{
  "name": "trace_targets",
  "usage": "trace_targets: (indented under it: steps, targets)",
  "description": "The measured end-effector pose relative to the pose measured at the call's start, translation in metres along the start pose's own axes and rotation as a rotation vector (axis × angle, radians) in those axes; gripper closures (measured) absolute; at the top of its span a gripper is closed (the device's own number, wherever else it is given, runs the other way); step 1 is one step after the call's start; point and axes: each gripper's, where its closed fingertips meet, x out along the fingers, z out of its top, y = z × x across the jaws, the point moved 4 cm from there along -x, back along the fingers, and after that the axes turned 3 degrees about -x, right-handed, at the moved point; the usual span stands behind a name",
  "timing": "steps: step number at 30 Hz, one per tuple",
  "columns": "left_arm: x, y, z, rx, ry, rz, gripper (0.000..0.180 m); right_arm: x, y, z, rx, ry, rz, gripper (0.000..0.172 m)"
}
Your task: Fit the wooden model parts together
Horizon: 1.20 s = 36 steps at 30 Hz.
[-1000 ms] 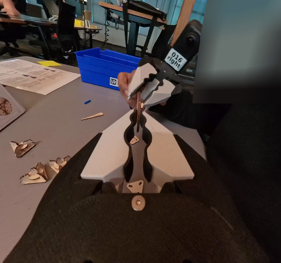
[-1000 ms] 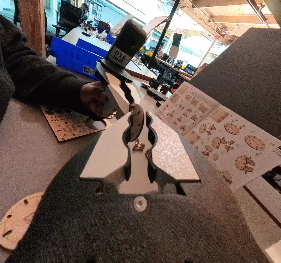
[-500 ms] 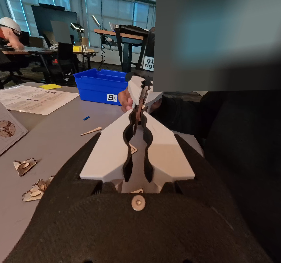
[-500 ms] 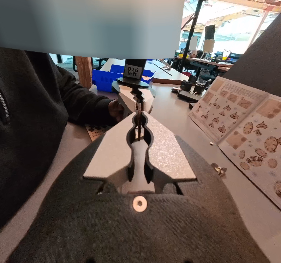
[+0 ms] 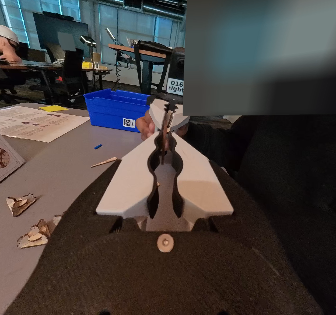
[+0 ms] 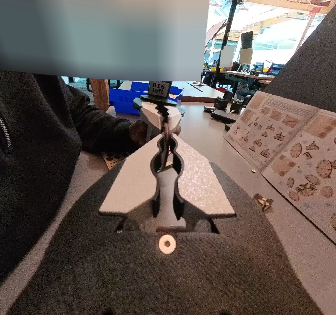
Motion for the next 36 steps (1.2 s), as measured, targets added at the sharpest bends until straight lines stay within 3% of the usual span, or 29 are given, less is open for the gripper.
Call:
trace_targets:
  steps: [4,17,36]
  targets:
    - [-0.0003,0.0001,-0.0011,-0.001,0.017,-0.004,0.178,0.0011,0.0000,-0.0013,-0.044,-0.039,-0.060,0.166]
    - [0.0018,-0.0055,-0.0029,-0.036,0.004,-0.067,0.178,0.0049,0.0040,0.0013,0.159,-0.065,0.086,0.171]
    - [0.0005,-0.0061,0.0005,-0.108,-0.070,-0.114,0.176,0.0086,0.0042,0.0023,0.229,-0.053,0.103,0.171]
